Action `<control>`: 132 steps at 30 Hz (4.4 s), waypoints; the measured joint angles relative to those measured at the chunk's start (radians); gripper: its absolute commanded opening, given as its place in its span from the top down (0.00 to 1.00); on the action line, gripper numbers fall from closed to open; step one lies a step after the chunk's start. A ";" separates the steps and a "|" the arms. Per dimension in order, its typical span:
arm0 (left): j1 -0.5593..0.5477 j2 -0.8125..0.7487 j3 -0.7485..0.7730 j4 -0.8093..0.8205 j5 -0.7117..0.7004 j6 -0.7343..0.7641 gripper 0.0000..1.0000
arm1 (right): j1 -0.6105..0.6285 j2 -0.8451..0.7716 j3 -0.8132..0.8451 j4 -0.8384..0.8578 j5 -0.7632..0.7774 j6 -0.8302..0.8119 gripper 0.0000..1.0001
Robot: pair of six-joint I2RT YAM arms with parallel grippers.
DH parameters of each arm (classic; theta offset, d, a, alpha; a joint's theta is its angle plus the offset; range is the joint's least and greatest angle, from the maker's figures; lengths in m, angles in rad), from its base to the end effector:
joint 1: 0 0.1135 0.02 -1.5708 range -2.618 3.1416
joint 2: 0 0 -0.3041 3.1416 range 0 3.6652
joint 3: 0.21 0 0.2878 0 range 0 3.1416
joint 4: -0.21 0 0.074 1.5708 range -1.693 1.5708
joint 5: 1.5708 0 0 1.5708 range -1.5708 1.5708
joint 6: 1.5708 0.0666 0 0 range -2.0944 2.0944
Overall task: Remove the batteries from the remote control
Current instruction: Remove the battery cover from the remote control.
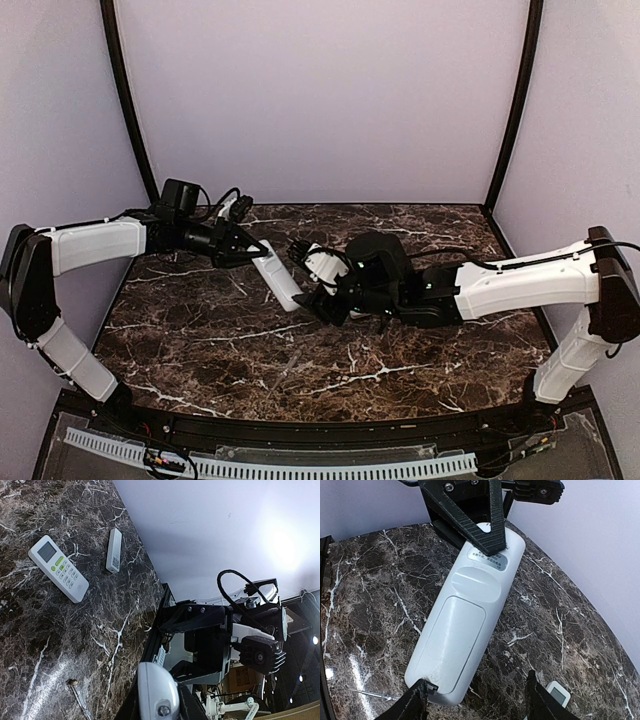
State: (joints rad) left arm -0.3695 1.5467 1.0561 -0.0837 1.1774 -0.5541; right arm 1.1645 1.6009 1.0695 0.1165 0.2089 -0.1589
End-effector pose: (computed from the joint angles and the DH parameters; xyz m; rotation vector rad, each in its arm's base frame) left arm 0.3254 -0.1920 0.2837 0.5694 2.1742 -1.7748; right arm 0.1825 0.3891 0.2705 -1.1203 1.6609 0.4446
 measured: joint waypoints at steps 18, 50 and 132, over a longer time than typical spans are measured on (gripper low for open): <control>-0.001 0.004 0.000 0.002 -0.004 0.000 1.00 | 0.001 0.013 -0.005 0.040 0.023 -0.002 0.39; -0.018 -0.091 -0.015 -0.049 -0.250 0.093 1.00 | -0.034 0.025 -0.003 0.195 0.220 0.175 0.37; -0.017 -0.301 -0.151 0.219 -0.357 0.090 1.00 | -0.126 0.111 0.113 0.113 -0.396 1.099 0.51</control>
State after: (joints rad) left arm -0.3862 1.2453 0.9047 0.1356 0.8204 -0.4644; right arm 1.0389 1.7119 1.1820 0.2295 -0.1867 0.9401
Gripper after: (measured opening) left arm 0.223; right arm 0.490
